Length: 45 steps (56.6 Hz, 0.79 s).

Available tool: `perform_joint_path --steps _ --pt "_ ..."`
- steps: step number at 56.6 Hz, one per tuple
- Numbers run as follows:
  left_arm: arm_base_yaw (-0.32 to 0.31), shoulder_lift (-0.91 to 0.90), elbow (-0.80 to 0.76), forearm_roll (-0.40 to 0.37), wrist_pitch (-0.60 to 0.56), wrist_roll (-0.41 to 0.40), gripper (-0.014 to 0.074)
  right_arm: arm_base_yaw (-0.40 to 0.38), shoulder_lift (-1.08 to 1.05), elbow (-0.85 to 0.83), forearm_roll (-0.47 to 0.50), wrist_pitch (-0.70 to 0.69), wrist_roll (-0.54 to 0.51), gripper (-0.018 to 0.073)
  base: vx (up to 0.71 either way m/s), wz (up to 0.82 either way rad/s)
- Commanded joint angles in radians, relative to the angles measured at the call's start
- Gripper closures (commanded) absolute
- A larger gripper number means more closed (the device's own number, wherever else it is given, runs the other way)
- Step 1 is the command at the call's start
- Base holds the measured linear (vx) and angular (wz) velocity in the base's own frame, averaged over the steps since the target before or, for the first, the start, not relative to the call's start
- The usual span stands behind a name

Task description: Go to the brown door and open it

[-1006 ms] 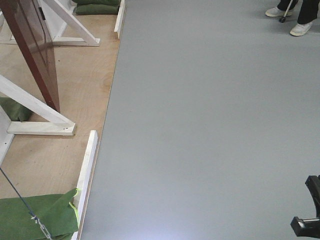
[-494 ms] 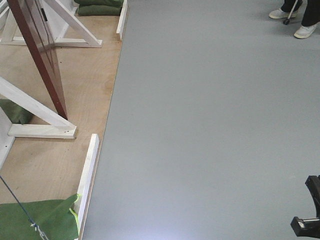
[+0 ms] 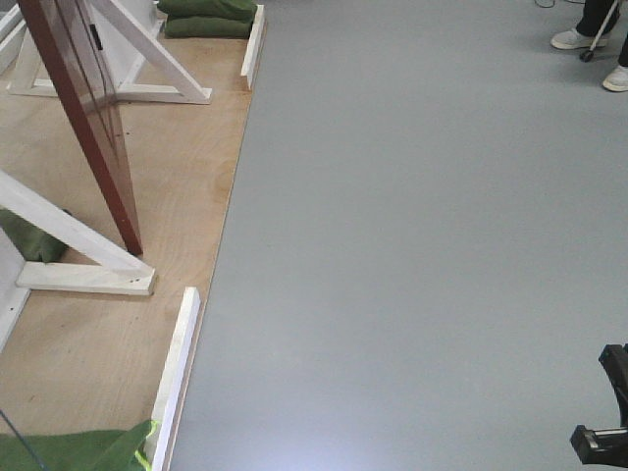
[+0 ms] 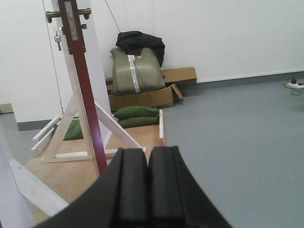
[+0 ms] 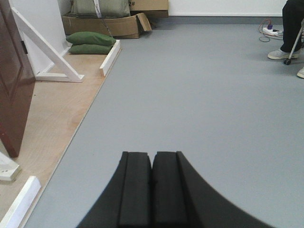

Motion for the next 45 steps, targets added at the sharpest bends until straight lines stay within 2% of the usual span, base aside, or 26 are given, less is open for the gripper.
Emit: perform_joint_path --steps 1,45 --pt "-0.003 -0.013 -0.017 -0.008 -0.074 -0.002 0.0561 0.000 -0.006 0.004 -0.003 -0.077 -0.006 0.0559 0.22 -0.06" --pt "-0.003 -0.013 -0.017 -0.008 -0.074 -0.002 0.0561 0.000 -0.006 0.004 -0.003 -0.077 -0.006 0.0559 0.30 -0.04"
